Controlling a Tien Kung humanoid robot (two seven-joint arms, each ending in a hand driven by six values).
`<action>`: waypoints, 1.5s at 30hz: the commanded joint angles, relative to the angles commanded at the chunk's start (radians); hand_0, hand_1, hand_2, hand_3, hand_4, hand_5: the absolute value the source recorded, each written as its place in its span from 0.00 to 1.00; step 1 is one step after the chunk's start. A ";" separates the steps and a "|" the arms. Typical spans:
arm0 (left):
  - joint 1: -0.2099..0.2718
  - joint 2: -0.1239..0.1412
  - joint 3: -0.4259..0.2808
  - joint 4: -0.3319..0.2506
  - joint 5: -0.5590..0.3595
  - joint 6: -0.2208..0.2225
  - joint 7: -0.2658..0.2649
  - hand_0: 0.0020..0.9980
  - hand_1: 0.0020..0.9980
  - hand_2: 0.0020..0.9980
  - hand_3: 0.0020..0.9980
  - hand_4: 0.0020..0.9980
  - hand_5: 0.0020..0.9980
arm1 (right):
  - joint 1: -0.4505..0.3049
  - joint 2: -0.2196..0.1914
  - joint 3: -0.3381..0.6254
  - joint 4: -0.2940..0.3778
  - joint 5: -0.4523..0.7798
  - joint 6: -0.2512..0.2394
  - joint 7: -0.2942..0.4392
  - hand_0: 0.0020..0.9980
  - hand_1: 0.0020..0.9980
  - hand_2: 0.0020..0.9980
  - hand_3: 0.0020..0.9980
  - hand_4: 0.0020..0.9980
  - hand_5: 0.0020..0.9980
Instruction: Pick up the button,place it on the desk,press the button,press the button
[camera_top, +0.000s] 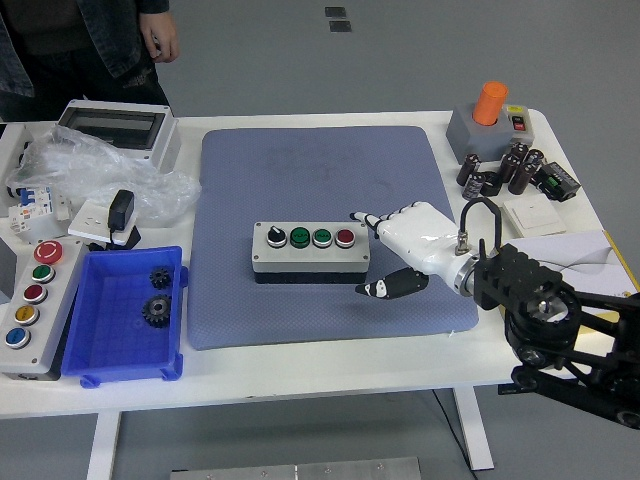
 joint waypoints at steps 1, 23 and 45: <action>0.000 0.000 0.001 0.000 -0.001 0.000 0.000 0.59 0.63 0.59 0.61 0.55 0.30 | 0.002 0.005 -0.005 -0.010 0.003 0.001 0.001 0.48 0.52 0.35 0.99 0.36 0.07; -0.005 0.003 0.013 0.001 -0.005 0.000 0.000 0.59 0.63 0.59 0.61 0.57 0.33 | 0.018 0.012 -0.068 0.002 0.019 -0.005 0.003 0.49 0.47 0.27 0.98 0.37 0.00; 0.001 0.002 0.011 0.001 -0.007 -0.001 -0.009 0.59 0.63 0.59 0.61 0.57 0.34 | 0.033 0.008 -0.078 -0.014 0.158 0.025 0.046 0.45 0.43 0.26 0.94 0.38 0.00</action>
